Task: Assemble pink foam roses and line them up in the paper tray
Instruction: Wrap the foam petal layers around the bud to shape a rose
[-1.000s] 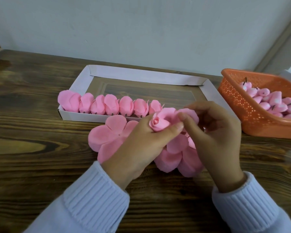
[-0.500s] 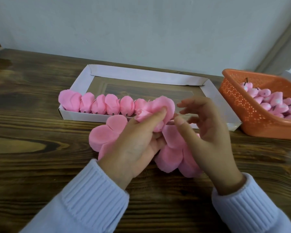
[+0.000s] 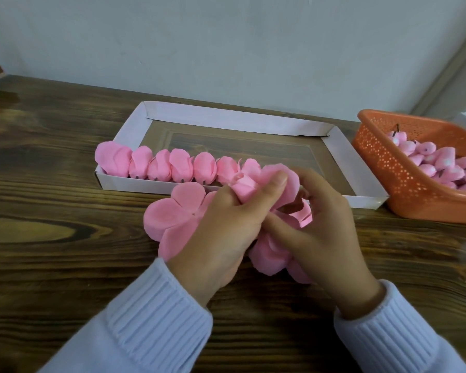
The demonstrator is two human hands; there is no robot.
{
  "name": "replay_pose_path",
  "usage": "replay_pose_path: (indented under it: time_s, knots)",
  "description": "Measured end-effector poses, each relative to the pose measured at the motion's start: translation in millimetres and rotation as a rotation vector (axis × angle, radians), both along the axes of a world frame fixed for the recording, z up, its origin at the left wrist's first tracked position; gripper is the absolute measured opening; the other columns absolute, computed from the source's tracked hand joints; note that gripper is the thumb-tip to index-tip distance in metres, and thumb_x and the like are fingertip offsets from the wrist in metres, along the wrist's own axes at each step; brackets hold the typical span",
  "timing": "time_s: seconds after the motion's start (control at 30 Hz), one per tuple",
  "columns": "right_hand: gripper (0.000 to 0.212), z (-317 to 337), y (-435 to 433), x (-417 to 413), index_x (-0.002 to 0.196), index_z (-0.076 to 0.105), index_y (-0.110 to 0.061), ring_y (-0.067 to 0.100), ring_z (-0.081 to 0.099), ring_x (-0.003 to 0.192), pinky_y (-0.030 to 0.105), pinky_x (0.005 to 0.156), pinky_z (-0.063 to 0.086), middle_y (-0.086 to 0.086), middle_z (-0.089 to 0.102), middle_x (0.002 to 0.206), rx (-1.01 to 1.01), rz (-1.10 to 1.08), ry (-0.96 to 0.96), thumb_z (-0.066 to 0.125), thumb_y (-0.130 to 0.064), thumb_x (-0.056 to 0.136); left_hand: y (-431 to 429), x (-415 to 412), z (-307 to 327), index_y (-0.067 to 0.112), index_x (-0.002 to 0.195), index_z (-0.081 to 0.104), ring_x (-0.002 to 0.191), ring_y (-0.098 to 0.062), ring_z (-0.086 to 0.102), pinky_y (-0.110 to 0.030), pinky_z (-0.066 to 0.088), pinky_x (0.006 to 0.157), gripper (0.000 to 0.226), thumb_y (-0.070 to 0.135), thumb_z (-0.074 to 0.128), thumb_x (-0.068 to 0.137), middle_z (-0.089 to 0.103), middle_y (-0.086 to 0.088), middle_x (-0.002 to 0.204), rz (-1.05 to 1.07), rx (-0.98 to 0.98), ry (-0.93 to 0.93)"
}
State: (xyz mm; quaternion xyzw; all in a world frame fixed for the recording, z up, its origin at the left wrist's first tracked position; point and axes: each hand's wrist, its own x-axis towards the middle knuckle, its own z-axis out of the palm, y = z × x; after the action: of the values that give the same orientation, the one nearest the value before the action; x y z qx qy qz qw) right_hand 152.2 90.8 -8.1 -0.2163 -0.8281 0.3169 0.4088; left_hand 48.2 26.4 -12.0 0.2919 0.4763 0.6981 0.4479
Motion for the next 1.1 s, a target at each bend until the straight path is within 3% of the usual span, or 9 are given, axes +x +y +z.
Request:
replay_pose_path:
  time_s: [0.13, 0.27, 0.37, 0.57, 0.7, 0.77, 0.9, 1.0, 1.1]
  knots:
    - [0.038, -1.5, -2.6, -1.2, 0.106, 0.058, -0.027, 0.013, 0.061, 0.092, 0.028, 0.078, 0.05, -0.009, 0.063, 0.1, 0.045, -0.011, 0.055, 0.077, -0.024, 0.074, -2.3, 0.0, 2.5, 0.014, 0.083, 0.073, 0.092, -0.032, 0.072, -0.058, 0.054, 0.09, 0.04, 0.05, 0.069, 0.064, 0.075, -0.013, 0.091, 0.014, 0.003, 0.013]
    - [0.029, -3.4, -1.6, -2.6, 0.102, 0.064, -0.018, 0.015, 0.056, 0.088, 0.018, 0.076, 0.044, -0.002, 0.058, 0.095, 0.089, 0.028, 0.07, 0.073, -0.014, 0.075, -2.5, 0.6, 3.0, 0.011, 0.093, 0.072, 0.096, -0.027, 0.072, -0.056, 0.054, 0.09, 0.048, 0.049, 0.066, 0.065, 0.075, -0.012, 0.099, 0.039, -0.004, 0.026]
    - [0.028, -0.6, -1.0, 0.0, 0.109, 0.065, -0.014, 0.021, 0.062, 0.093, 0.031, 0.08, 0.051, 0.001, 0.066, 0.099, -0.071, 0.117, 0.141, 0.067, -0.007, 0.082, -1.5, -0.7, 0.3, 0.016, 0.09, 0.073, 0.098, -0.028, 0.071, -0.056, 0.053, 0.091, 0.045, 0.057, 0.071, 0.072, 0.075, -0.012, 0.098, 0.051, -0.036, 0.05]
    - [0.014, 1.8, -1.4, 1.2, 0.091, 0.068, -0.014, 0.011, 0.066, 0.083, 0.029, 0.074, 0.053, -0.008, 0.07, 0.086, -0.016, -0.053, 0.143, 0.074, -0.005, 0.082, 0.2, -3.9, -1.8, 0.016, 0.085, 0.076, 0.098, -0.024, 0.07, -0.05, 0.053, 0.095, 0.037, 0.05, 0.064, 0.08, 0.075, -0.01, 0.093, 0.004, 0.025, 0.166]
    - [0.008, 1.8, -0.6, 2.3, 0.085, 0.07, -0.013, 0.012, 0.064, 0.08, 0.028, 0.071, 0.051, -0.002, 0.068, 0.082, 0.015, -0.089, 0.115, 0.075, -0.009, 0.081, -1.3, -2.4, -1.8, 0.011, 0.083, 0.072, 0.086, -0.019, 0.068, -0.035, 0.055, 0.079, 0.025, 0.033, 0.061, 0.087, 0.071, -0.01, 0.085, -0.042, 0.11, 0.26]
    - [0.013, 2.6, 0.3, 1.9, 0.086, 0.068, -0.019, 0.014, 0.062, 0.082, 0.031, 0.072, 0.051, -0.005, 0.067, 0.082, 0.033, -0.098, 0.115, 0.076, -0.01, 0.08, -1.4, -0.9, -1.7, 0.01, 0.084, 0.071, 0.088, -0.021, 0.066, -0.042, 0.054, 0.081, 0.022, 0.028, 0.06, 0.088, 0.069, -0.019, 0.09, -0.043, 0.128, 0.273]
    - [0.018, 2.9, -0.6, 1.0, 0.097, 0.064, -0.021, 0.018, 0.064, 0.09, 0.04, 0.077, 0.052, -0.009, 0.066, 0.094, -0.084, -0.011, 0.195, 0.07, -0.015, 0.081, -2.1, -0.4, -2.4, 0.009, 0.092, 0.072, 0.096, -0.033, 0.069, -0.057, 0.052, 0.09, 0.049, 0.053, 0.066, 0.071, 0.069, -0.023, 0.095, 0.066, 0.064, 0.202]
    - [0.023, 2.8, -1.9, 0.2, 0.097, 0.059, -0.023, 0.018, 0.062, 0.094, 0.03, 0.079, 0.05, -0.007, 0.063, 0.099, -0.071, 0.009, 0.17, 0.072, -0.018, 0.078, -1.5, -3.6, -2.3, 0.017, 0.088, 0.074, 0.093, -0.032, 0.071, -0.061, 0.052, 0.089, 0.049, 0.06, 0.069, 0.066, 0.073, -0.017, 0.093, 0.137, -0.009, 0.103]
    - [0.03, 2.5, -5.3, -2.7, 0.096, 0.054, -0.036, 0.017, 0.059, 0.101, 0.019, 0.083, 0.044, -0.009, 0.06, 0.102, 0.016, -0.052, 0.066, 0.075, -0.032, 0.075, 0.5, -4.8, 0.8, 0.015, 0.089, 0.073, 0.095, -0.03, 0.071, -0.057, 0.051, 0.094, 0.047, 0.057, 0.067, 0.07, 0.073, -0.013, 0.093, 0.161, 0.002, -0.048]
